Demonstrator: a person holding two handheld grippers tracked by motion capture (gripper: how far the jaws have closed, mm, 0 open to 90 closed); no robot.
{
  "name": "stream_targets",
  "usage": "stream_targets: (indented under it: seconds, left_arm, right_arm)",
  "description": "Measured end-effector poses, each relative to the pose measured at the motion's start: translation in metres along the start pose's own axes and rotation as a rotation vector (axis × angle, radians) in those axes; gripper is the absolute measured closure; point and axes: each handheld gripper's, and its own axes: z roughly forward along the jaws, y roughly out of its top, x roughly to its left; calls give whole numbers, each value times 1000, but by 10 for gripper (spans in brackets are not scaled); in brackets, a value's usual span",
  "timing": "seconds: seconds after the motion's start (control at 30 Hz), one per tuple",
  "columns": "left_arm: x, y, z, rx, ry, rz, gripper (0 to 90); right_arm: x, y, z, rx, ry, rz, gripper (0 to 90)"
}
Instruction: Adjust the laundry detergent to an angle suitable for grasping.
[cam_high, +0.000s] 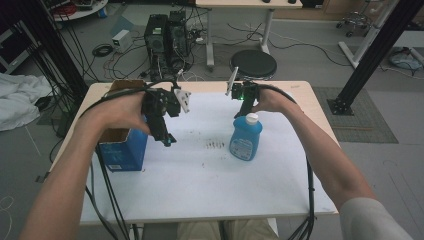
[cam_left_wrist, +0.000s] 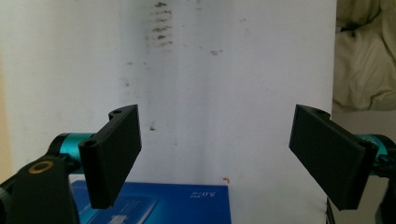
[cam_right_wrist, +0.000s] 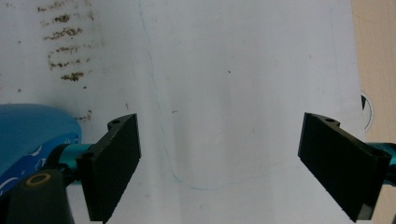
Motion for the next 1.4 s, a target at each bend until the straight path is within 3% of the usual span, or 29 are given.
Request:
stream_targets:
  seconds: [0.03, 0.07, 0.1, 0.13, 0.2, 0.23, 0.27, 0.3, 0.33, 0.4, 0.43, 0.5, 0.53, 0.8, 1.07, 1.4]
  left_arm:
    - [0, 0, 0, 0, 0, 0, 170]
    - [1, 1, -12, -8, 8, -5, 170]
    - [3, 5, -38, -17, 38, -13, 170]
    - [3, 5, -38, -17, 38, -13, 170]
    - [4, 10, -63, -28, 63, -15, 170]
    - [3, 17, -85, -58, 78, -11, 170]
    - [3, 17, -85, -58, 78, -11, 170]
    - [0, 21, -102, -92, 91, 1, 170]
    - [-1, 23, -108, -106, 92, 7, 170]
    - [-3, 24, -112, -122, 94, 15, 170]
    - [-5, 24, -113, -141, 94, 13, 170]
    - [-7, 24, -110, -116, 102, 23, 170]
    - [-7, 23, -103, -73, 103, 25, 170]
    - [-4, 18, -89, -32, 91, 5, 170]
    - [-4, 18, -87, -35, 93, 12, 169]
    - [1, 21, -72, -20, 74, 10, 170]
  right_arm:
    - [0, 0, 0, 0, 0, 0, 123]
    - [0, 0, 0, 3, -1, -3, 123]
    - [-1, -1, 0, 4, -1, 2, 123]
    - [-1, -1, 0, 4, -1, 2, 123]
    - [-1, -2, -1, 5, -3, 9, 123]
    - [-2, -1, -1, -6, -3, 10, 123]
    - [-2, -1, -1, -6, -3, 10, 123]
    - [-1, -1, -2, -4, -4, 14, 123]
    - [-1, -1, -2, -3, -4, 16, 123]
    - [-1, -1, -2, -4, -4, 12, 123]
    - [0, -1, -2, -3, -6, 15, 123]
    - [-1, -1, -3, -1, -6, 10, 123]
    - [-1, -1, -3, -3, -6, 6, 123]
    - [0, -3, -8, 9, -24, 11, 123]
    - [-4, -9, -26, -10, -59, 43, 123]
    - [-7, -27, -50, -29, -97, 75, 123]
